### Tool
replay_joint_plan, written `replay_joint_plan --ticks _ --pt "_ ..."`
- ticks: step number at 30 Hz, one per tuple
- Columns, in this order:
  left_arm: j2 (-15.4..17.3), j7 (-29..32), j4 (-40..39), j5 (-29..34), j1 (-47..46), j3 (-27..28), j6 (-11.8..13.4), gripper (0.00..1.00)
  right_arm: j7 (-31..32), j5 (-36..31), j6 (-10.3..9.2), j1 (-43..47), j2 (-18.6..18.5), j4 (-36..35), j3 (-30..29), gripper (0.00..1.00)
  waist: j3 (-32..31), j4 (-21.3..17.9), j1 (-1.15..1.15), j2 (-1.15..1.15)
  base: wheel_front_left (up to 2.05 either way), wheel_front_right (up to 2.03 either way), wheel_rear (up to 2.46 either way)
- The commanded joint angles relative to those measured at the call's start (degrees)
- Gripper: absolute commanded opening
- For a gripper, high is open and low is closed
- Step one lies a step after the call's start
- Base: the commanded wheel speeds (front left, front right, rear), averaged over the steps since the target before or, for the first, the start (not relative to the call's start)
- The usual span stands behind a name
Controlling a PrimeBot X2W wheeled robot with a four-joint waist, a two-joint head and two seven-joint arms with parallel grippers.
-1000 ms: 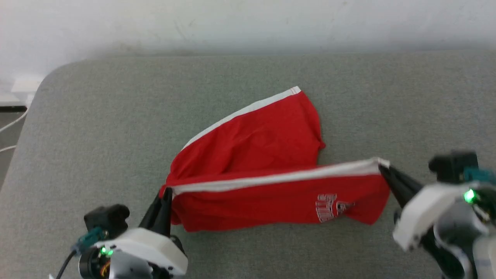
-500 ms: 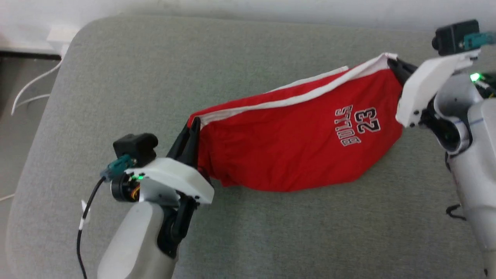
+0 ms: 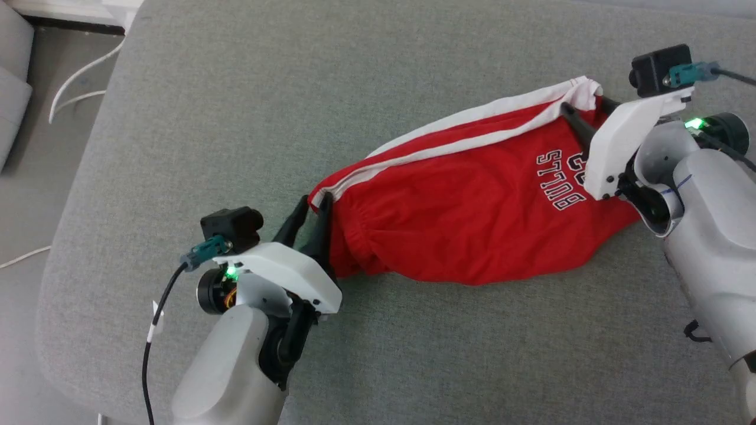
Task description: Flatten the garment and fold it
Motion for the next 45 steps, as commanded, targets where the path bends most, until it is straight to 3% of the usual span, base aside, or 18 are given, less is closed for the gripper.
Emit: replay_joint_plan --ticks 1,6,10,16,22,27,31,38,45 --pt "-0.20 -0.46 0.41 -0.31 -0.38 -0.06 -0.32 1.00 -2.07 0.75 -0.04 -0.09 -0.33 0.36 1.07 1.00 -1.19 -0.28 -0.01 0.00 0.00 0.00 0.00" --pt "0.28 -3.83 -0.38 -0.22 1.43 1.20 0.34 1.00 -12.04 2.25 -0.04 2.22 -0.83 0.74 4.39 1.00 -5.09 -1.53 -0.01 0.00 0.00 0.00 0.00" --pt "1.17 -7.96 -2.11 0.86 4.34 2.86 2.27 1.00 -19.22 2.60 -0.04 5.35 -0.64 0.08 5.73 1.00 -8.97 -3.36 -0.01 0.00 0.00 0.00 0.00" --pt "3.83 -8.16 -5.45 3.65 8.78 3.25 5.56 1.00 -23.90 1.44 -0.04 11.08 -0.52 -4.63 5.49 1.00 -13.47 -6.14 -0.01 0.00 0.00 0.00 0.00" --pt "8.80 5.33 -10.12 1.61 10.45 1.16 4.31 1.00 -24.47 -2.31 -0.04 19.50 -0.25 -14.22 2.18 1.00 -15.87 -8.79 -0.01 0.00 0.00 0.00 0.00" --pt "12.33 20.64 -13.00 -1.87 9.25 -1.68 2.64 1.00 -20.60 -6.18 -0.04 27.82 0.76 -23.69 -2.16 1.00 -16.11 -10.82 -0.01 0.00 0.00 0.00 0.00" --pt "13.44 29.14 -13.72 -3.88 7.74 -3.31 2.68 1.00 -16.65 -9.27 -0.04 33.91 2.50 -31.98 -5.74 1.00 -15.48 -12.72 -0.01 0.00 0.00 0.00 0.00" --pt "15.54 35.90 -8.04 -1.44 4.94 -5.83 5.03 1.00 -11.05 -12.10 -0.04 40.95 5.58 -43.43 -9.23 1.00 -13.96 -15.94 -0.01 0.00 0.00 0.00 0.00" --pt "15.35 38.60 0.19 0.81 2.19 -8.70 5.26 1.00 -7.91 -12.14 -0.04 43.04 6.73 -48.14 -10.29 1.00 -12.18 -17.25 -0.01 0.00 0.00 0.00 0.00"
